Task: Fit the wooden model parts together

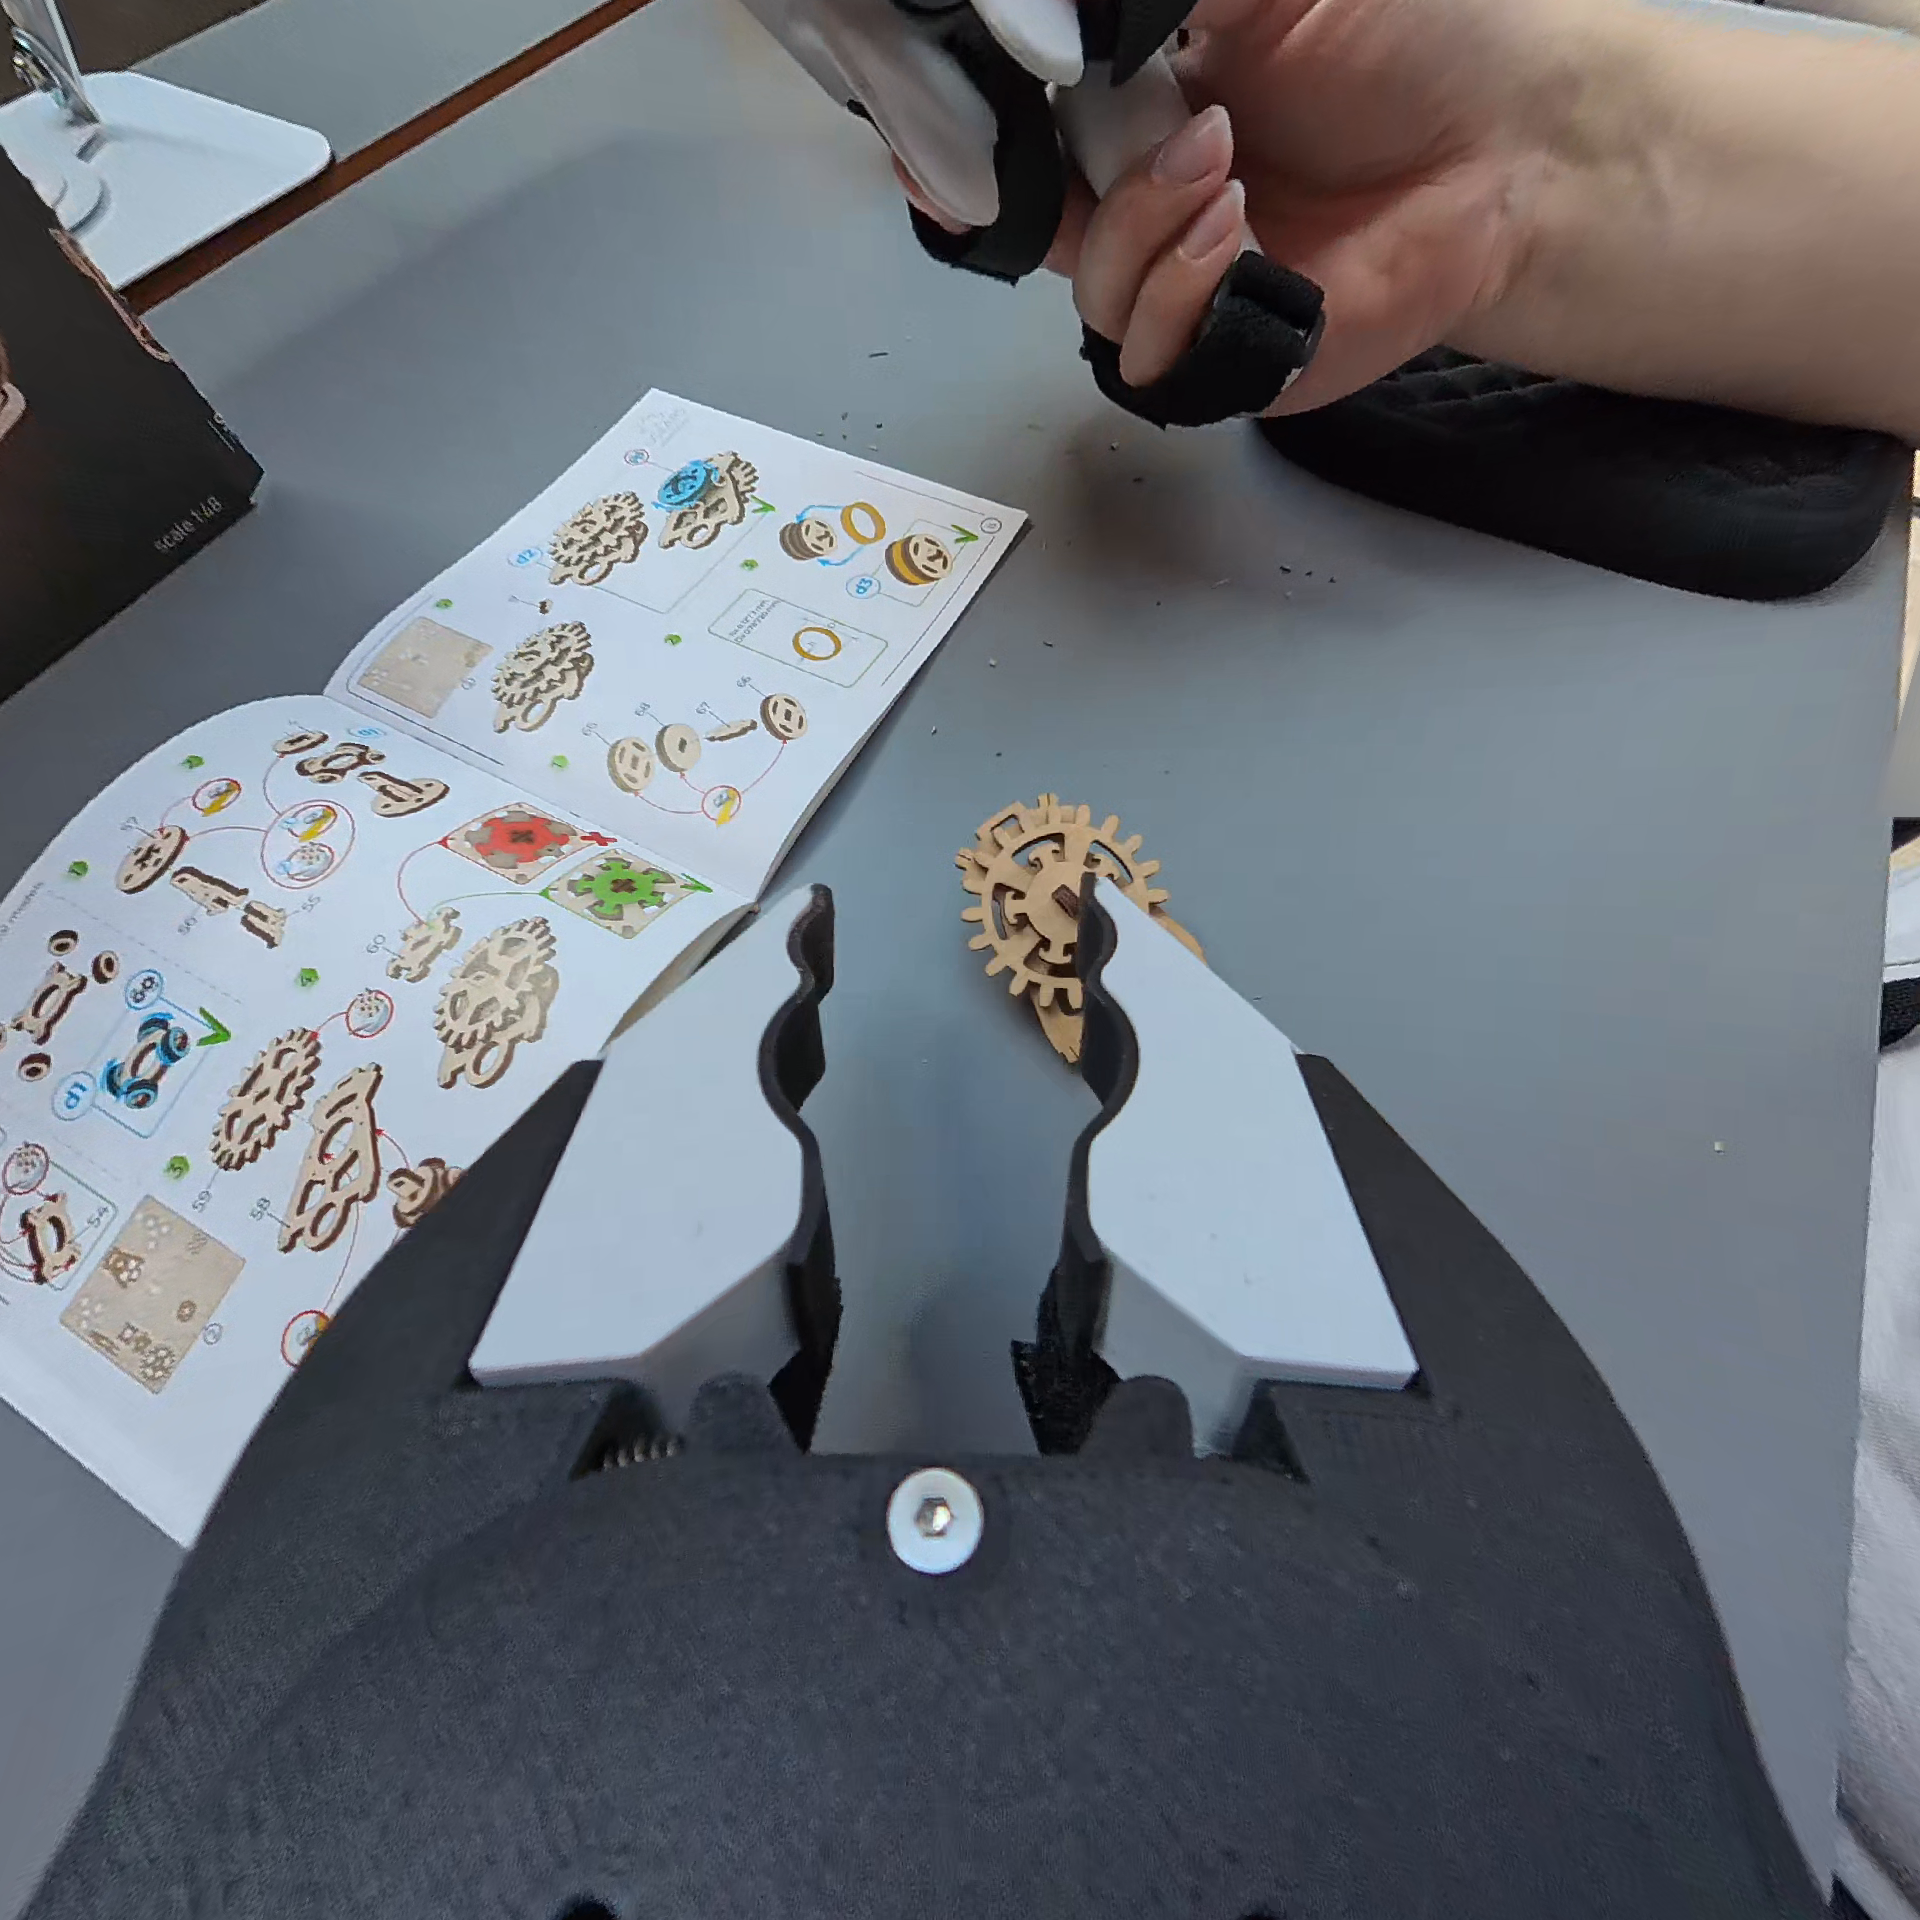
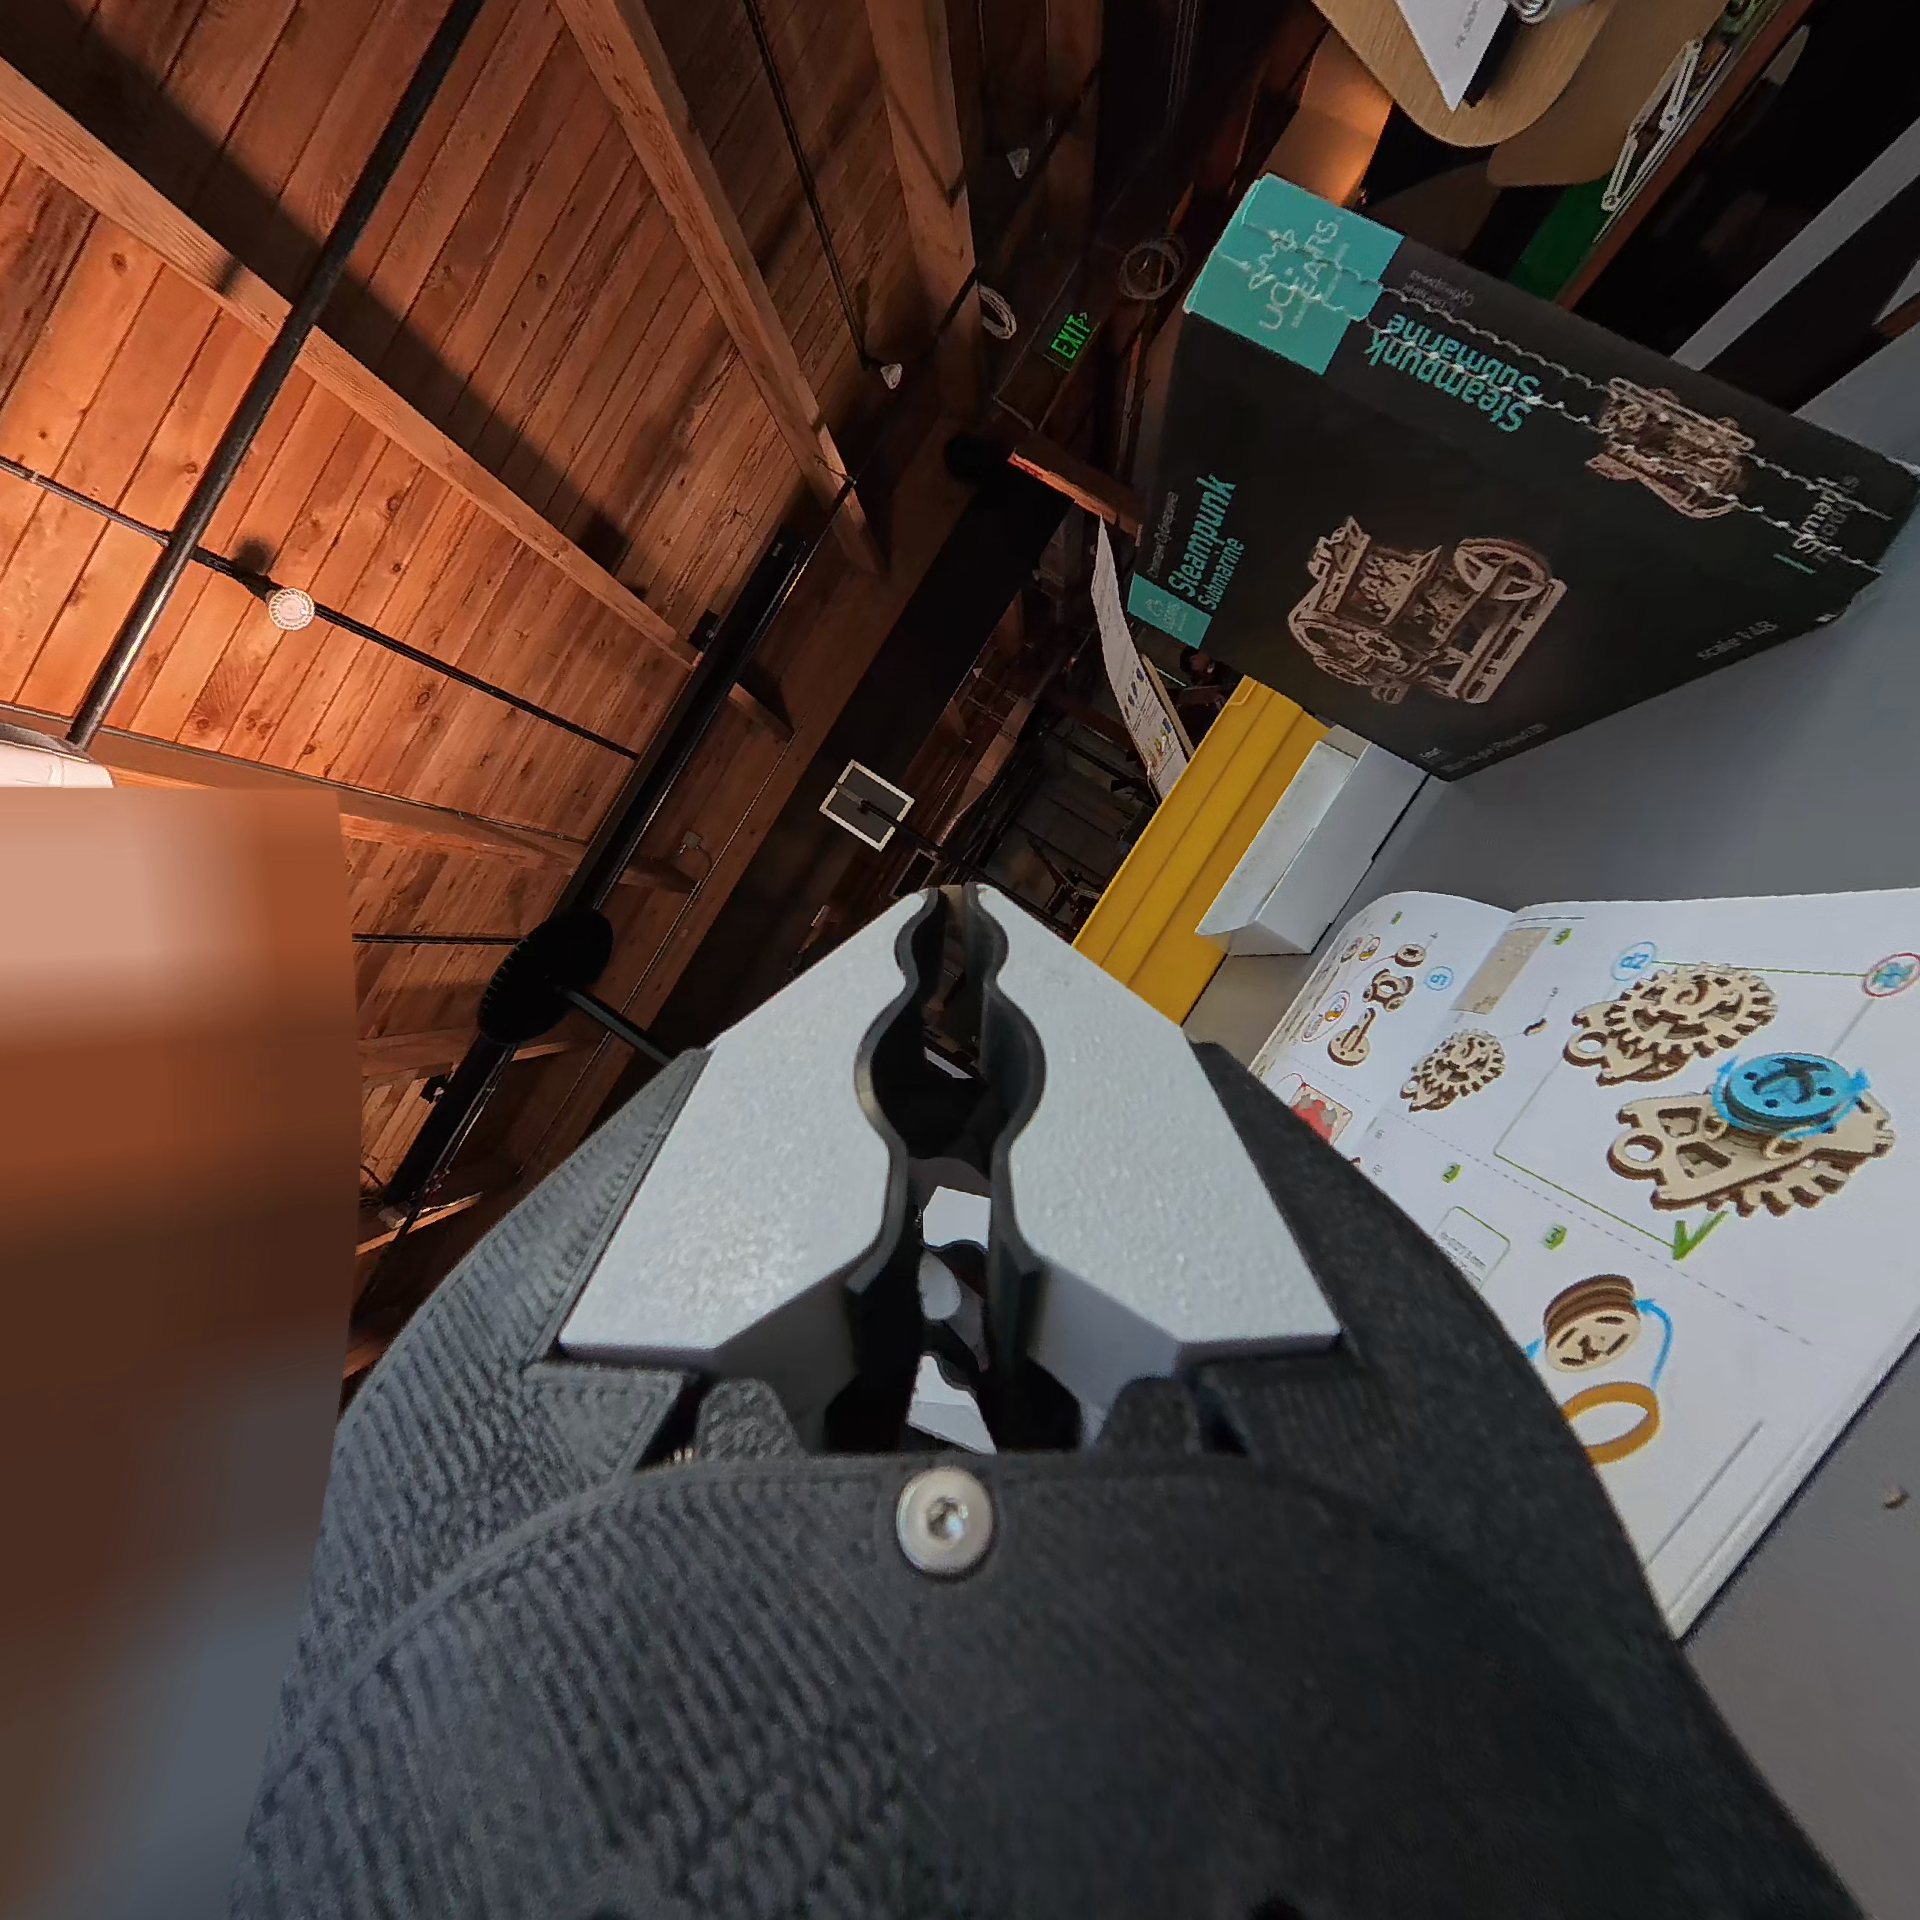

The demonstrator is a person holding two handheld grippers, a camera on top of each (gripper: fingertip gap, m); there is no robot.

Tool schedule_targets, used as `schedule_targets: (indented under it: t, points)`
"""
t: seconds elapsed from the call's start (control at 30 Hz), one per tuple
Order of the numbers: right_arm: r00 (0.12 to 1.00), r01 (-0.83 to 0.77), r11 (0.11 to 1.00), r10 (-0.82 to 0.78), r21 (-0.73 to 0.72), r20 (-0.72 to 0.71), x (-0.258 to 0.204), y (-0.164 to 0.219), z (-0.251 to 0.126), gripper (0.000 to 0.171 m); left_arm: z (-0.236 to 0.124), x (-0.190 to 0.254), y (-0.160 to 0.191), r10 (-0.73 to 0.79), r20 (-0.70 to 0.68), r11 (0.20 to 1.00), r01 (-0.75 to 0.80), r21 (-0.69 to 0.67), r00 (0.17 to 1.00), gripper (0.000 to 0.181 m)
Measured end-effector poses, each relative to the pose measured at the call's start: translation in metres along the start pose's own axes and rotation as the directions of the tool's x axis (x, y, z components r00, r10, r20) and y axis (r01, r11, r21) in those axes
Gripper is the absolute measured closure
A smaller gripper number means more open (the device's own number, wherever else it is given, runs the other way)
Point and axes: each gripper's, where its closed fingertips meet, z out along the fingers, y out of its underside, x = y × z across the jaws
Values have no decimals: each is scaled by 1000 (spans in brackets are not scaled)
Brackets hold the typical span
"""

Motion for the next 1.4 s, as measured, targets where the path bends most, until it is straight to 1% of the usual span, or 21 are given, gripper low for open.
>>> schedule_targets:
  t: [0.03,0.1,0.2,0.27,0.37,0.47,0.6,0.83,1.03,1.17,1.27,1.33,1.4]
  points:
    - [1000,2,1000,-2,-3,1,-1,1,0,171,-4,-2,-3,-11,4,1000,11,21,1000,136]
    - [1000,8,1000,-8,-9,2,-1,2,1,171,-11,-5,-8,-21,12,998,21,60,1000,138]
    - [1000,16,1000,-16,-13,2,-2,3,2,171,-18,-1,-13,26,1,995,-26,94,1000,149]
    - [1000,20,1000,-20,-11,2,-3,2,2,171,-19,6,-14,81,-15,992,-79,99,997,156]
    - [1000,29,999,-29,-16,1,-3,2,2,171,-14,11,-10,130,-8,989,-129,75,991,173]
    - [999,46,999,-46,-24,-4,-4,3,3,171,-6,11,-3,113,-21,993,-113,27,993,173]
    - [998,59,997,-60,-40,-5,-5,6,5,170,-2,17,-5,41,-86,999,-39,31,995,173]
    - [996,86,994,-87,-69,-9,-7,10,7,170,5,17,-1,26,-85,1000,-27,-13,996,172]
    - [983,174,965,-183,-194,-30,-5,23,12,170,9,19,3,18,-101,999,-22,-38,995,179]
    - [946,289,893,-321,-345,-39,0,41,15,170,7,20,5,4,-115,999,-8,-39,993,180]
    - [920,336,788,-393,-515,-2,6,65,12,170,5,22,5,-10,-137,999,4,-43,990,181]
    - [896,367,669,-441,-646,52,12,85,5,170,3,23,4,-15,-153,999,10,-34,988,180]
    - [854,412,498,-503,-763,133,21,108,-9,170,-2,23,-1,-32,-167,999,31,-7,985,180]
